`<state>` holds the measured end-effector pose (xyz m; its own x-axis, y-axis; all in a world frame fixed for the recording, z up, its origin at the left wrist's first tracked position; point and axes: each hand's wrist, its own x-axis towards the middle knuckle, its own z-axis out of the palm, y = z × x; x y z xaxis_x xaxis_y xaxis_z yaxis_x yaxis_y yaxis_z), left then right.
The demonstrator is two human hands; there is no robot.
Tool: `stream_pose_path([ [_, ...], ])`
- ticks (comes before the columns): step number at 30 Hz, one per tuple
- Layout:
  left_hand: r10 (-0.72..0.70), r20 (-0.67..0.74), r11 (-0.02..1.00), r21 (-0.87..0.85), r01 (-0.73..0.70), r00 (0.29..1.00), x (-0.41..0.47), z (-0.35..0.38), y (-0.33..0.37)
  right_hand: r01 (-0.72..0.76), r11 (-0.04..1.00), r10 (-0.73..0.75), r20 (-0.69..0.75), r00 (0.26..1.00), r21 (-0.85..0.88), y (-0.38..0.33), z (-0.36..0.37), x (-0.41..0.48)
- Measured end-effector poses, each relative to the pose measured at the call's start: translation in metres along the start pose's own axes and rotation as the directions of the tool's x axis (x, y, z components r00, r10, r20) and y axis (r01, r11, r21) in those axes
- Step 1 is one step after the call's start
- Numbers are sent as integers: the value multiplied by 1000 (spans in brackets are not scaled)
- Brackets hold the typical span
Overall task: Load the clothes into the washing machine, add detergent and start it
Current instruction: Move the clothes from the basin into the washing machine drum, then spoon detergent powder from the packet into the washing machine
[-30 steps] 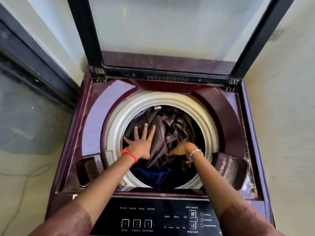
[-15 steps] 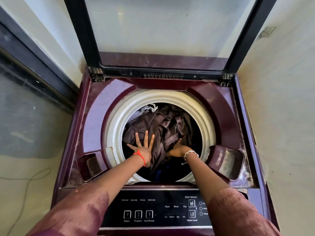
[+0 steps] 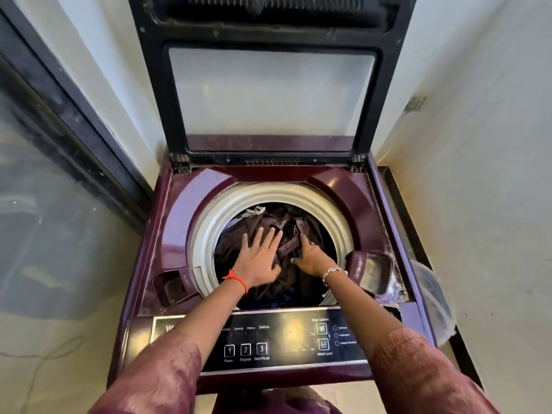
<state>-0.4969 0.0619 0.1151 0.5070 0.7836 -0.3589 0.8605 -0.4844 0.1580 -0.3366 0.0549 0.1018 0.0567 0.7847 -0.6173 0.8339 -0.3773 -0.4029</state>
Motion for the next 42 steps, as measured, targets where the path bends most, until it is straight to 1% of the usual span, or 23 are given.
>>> stream_pose_path([
  [2,26,-20,1000,16,-25,999,-2,1,5,19,1000,-19,-47,999,-8,0,-7,-9],
  [4,66,-58,998,16,-65,996,1,-5,14,46,999,-48,-124,991,-18,2,-18,-20],
  [6,132,-136,991,0,-133,982,7,-16,27,80,997,-82,-228,970,-19,6,-34,-32],
  [8,197,-241,977,-29,-210,950,17,-30,42,133,991,-128,-349,928,-9,13,-51,-47],
  [9,233,-301,966,-41,-257,925,23,-38,51,150,989,-138,-412,901,-5,17,-59,-55],
  [11,317,-426,927,-49,-372,847,36,-55,74,180,983,-136,-551,824,26,31,-77,-74],
  [13,377,-540,878,-51,-476,753,47,-71,102,210,976,-116,-666,737,63,48,-94,-94],
  [15,426,-625,825,-28,-564,654,58,-85,135,209,972,-64,-744,665,103,72,-110,-114],
  [16,453,-641,801,-12,-598,620,61,-92,153,199,973,-38,-772,634,116,87,-117,-123],
  [18,515,-631,757,17,-653,580,69,-104,191,161,978,15,-813,582,134,120,-128,-139],
  [21,603,-605,682,51,-730,521,82,-111,256,95,974,130,-853,505,205,179,-147,-163],
  [24,650,-589,619,41,-785,481,95,-116,323,47,967,207,-879,430,251,240,-170,-191],
  [27,690,-593,545,49,-837,415,114,-126,398,2,959,264,-898,351,283,303,-202,-221],
  [30,693,-620,479,14,-878,368,128,-145,483,-27,952,303,-928,219,304,362,-248,-258],
  [33,707,-648,386,19,-922,283,135,-170,563,-2,939,342,-938,54,343,413,-297,-299],
  [35,712,-660,323,3,-946,241,139,-190,616,30,945,326,-944,-44,325,442,-332,-329],
  [38,699,-694,210,-30,-977,172,141,-222,687,21,961,275,-941,-199,276,478,-384,-377],
  [40,681,-724,136,-24,-990,111,140,-242,730,13,964,258,-920,-296,266,500,-416,-404],
  [41,665,-741,99,-32,-995,90,140,-252,751,16,964,255,-906,-338,265,510,-432,-416],
  [42,650,-755,67,-54,-996,85,140,-261,768,31,962,263,-894,-361,271,519,-445,-425],
])
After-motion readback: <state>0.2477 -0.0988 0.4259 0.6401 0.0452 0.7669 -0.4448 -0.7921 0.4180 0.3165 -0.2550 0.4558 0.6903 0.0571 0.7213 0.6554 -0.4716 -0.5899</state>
